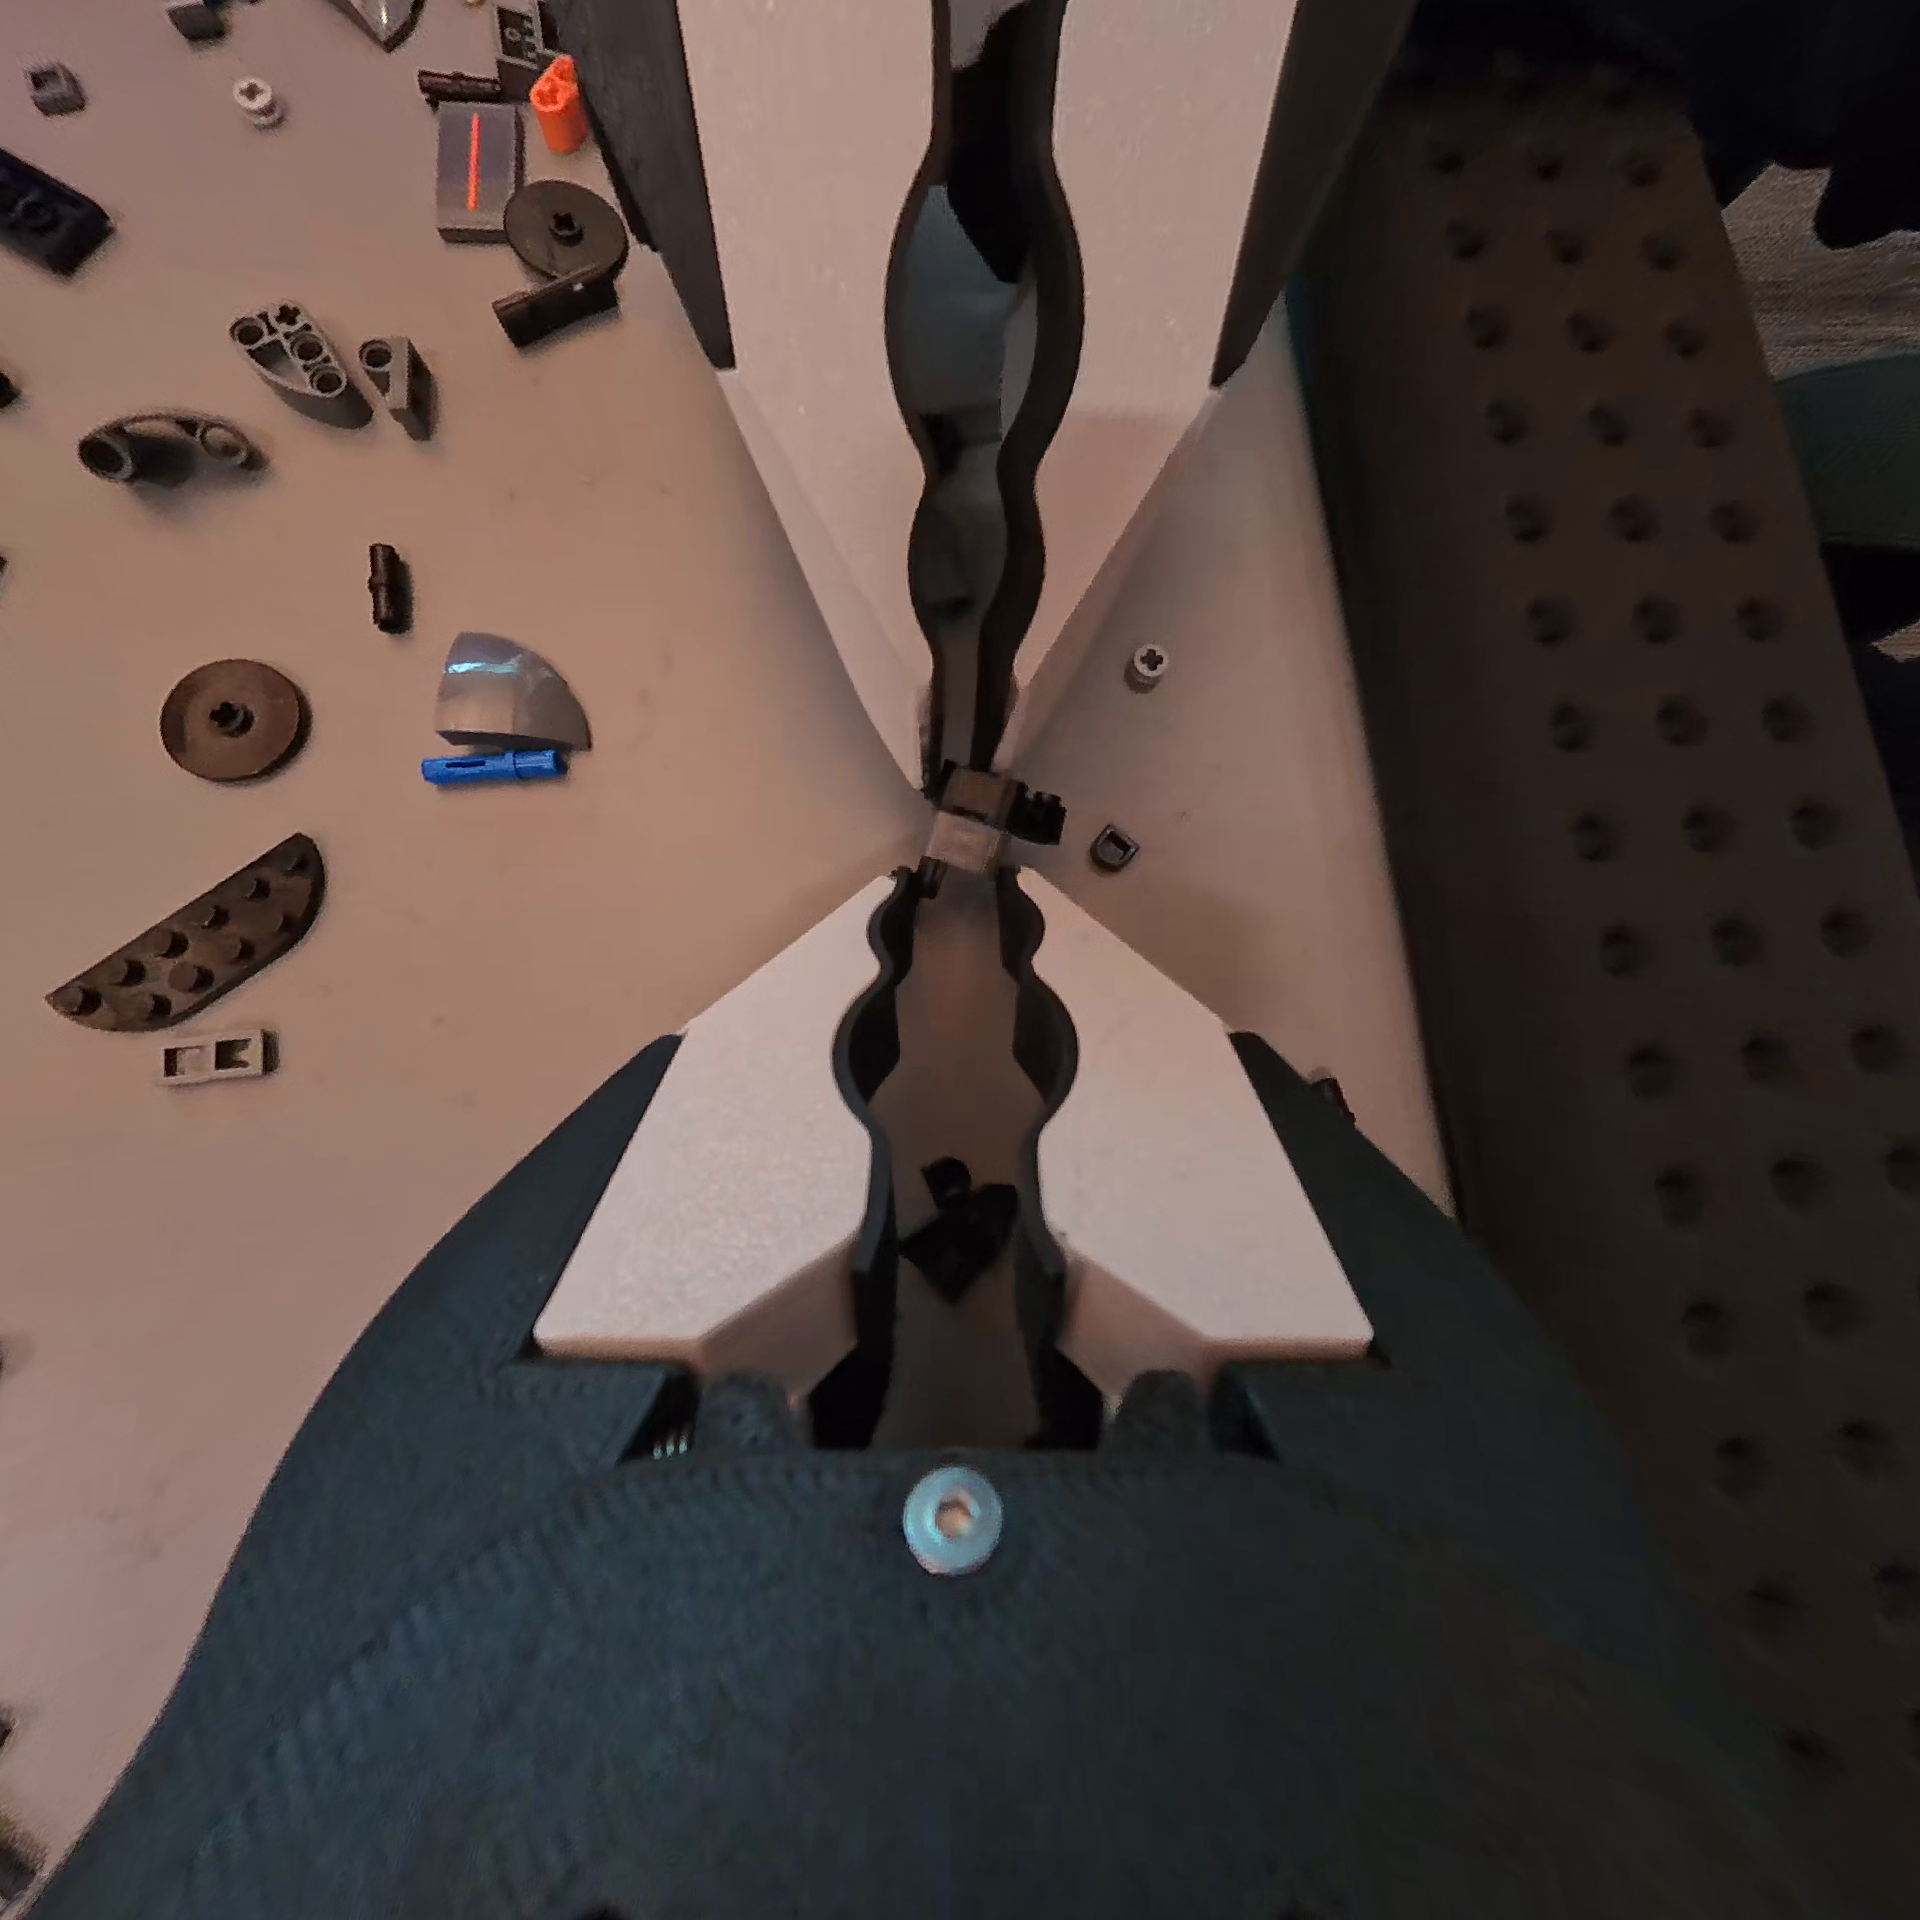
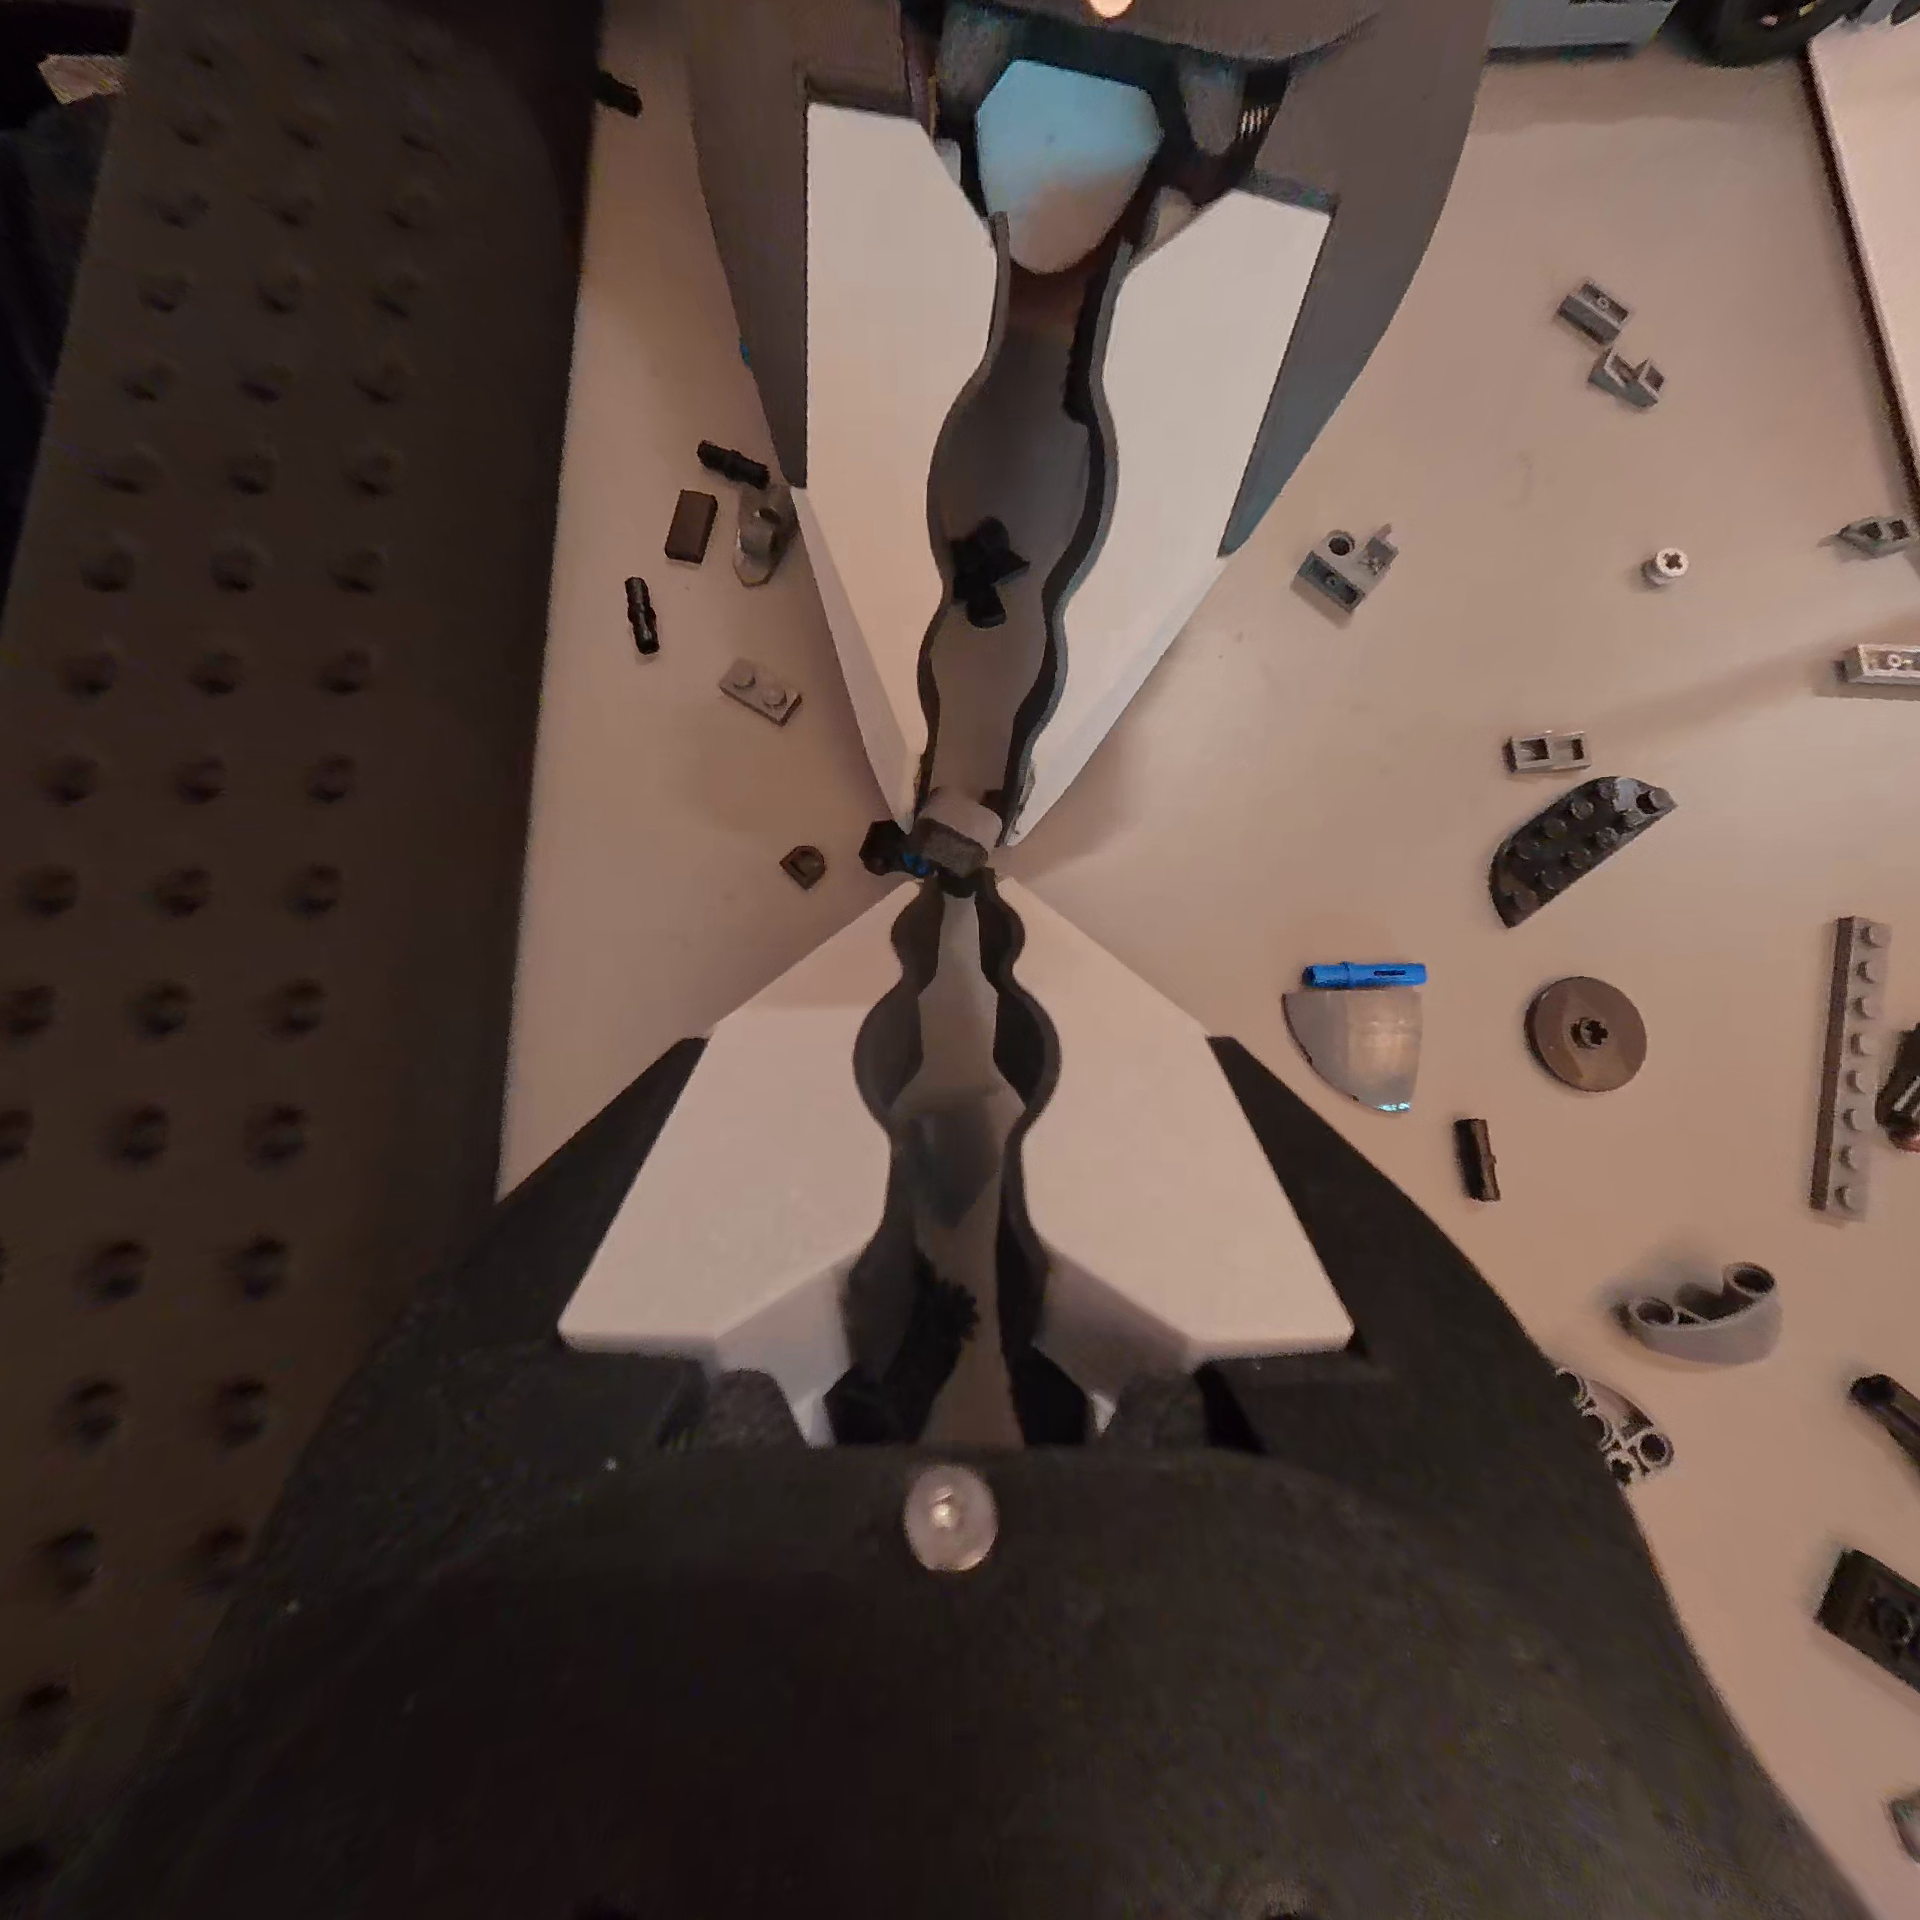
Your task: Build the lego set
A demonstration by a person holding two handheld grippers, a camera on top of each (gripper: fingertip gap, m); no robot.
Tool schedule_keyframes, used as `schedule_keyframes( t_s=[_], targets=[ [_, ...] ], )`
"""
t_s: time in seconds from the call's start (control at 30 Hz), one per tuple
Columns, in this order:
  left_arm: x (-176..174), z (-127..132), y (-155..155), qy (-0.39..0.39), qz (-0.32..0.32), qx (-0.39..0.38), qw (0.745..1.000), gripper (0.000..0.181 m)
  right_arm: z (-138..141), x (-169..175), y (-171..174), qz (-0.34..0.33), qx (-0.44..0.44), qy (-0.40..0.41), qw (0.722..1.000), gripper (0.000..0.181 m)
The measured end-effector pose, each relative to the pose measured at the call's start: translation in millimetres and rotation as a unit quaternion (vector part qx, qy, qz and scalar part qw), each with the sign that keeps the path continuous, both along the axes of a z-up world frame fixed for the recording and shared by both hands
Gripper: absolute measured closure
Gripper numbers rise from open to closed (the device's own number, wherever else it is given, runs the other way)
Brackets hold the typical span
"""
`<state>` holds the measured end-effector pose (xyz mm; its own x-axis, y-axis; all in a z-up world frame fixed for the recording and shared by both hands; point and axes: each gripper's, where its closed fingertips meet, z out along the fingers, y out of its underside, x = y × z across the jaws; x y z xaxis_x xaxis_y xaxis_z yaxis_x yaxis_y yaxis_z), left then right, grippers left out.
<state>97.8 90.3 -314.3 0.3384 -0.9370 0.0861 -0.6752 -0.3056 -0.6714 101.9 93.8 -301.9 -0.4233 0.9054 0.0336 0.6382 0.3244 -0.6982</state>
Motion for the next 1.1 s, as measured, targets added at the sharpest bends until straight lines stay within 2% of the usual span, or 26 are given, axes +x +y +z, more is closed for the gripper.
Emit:
schedule_keyframes(
  t_s=[0.7, 1.1],
  targets=[
    [6, 8, -4, 0.000, -0.024, 0.026, 0.999, 0.170, -13, 5, -8, 0.011, 0.048, -0.034, 0.998, 0.179],
    [8, 2, -7, 0.030, -0.043, 0.055, 0.997, 0.172, -16, 6, -7, 0.003, 0.062, -0.041, 0.997, 0.179]
  ],
)
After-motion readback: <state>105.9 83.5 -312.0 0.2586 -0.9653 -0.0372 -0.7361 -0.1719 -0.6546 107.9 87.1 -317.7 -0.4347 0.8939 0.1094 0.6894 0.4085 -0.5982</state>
